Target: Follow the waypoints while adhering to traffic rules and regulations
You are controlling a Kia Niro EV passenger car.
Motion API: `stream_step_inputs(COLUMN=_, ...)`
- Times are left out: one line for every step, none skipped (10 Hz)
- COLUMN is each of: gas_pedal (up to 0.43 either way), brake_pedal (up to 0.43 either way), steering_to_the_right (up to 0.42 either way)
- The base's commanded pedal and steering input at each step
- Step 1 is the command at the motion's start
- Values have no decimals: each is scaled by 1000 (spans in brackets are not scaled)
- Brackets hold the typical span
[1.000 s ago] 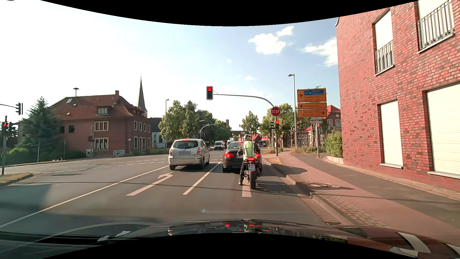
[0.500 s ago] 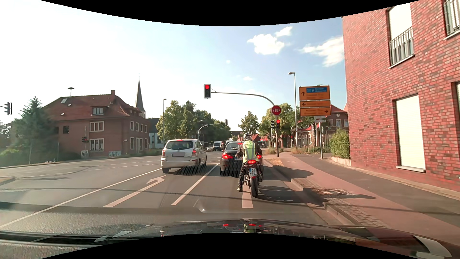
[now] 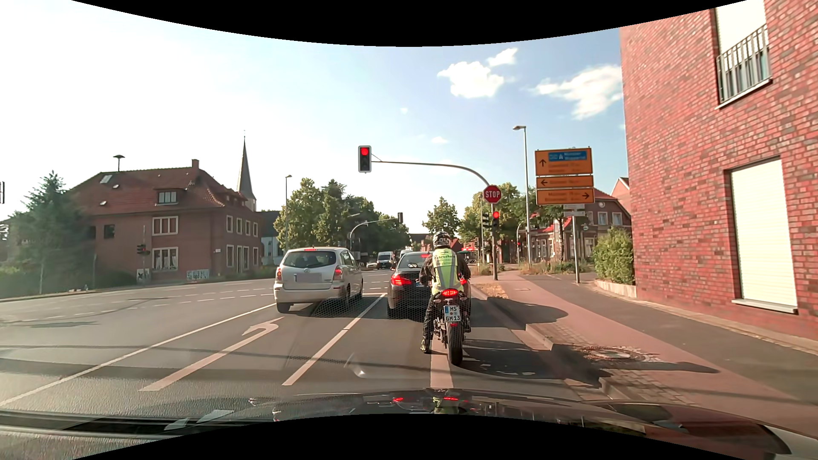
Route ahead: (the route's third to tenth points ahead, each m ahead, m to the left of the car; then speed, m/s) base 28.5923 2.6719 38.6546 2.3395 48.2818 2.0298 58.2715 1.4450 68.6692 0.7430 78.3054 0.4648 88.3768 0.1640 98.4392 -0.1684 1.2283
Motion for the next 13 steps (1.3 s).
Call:
stream_step_inputs(gas_pedal=0, brake_pedal=201, steering_to_the_right=16)
stream_step_inputs(gas_pedal=0, brake_pedal=201, steering_to_the_right=16)
stream_step_inputs(gas_pedal=0, brake_pedal=201, steering_to_the_right=14)
stream_step_inputs(gas_pedal=0, brake_pedal=201, steering_to_the_right=11)
stream_step_inputs(gas_pedal=0, brake_pedal=201, steering_to_the_right=11)
stream_step_inputs(gas_pedal=0, brake_pedal=195, steering_to_the_right=11)
stream_step_inputs(gas_pedal=0, brake_pedal=195, steering_to_the_right=11)
stream_step_inputs(gas_pedal=0, brake_pedal=195, steering_to_the_right=11)
stream_step_inputs(gas_pedal=0, brake_pedal=195, steering_to_the_right=11)
stream_step_inputs(gas_pedal=0, brake_pedal=195, steering_to_the_right=11)
stream_step_inputs(gas_pedal=0, brake_pedal=195, steering_to_the_right=11)
stream_step_inputs(gas_pedal=0, brake_pedal=195, steering_to_the_right=11)
stream_step_inputs(gas_pedal=0, brake_pedal=195, steering_to_the_right=11)
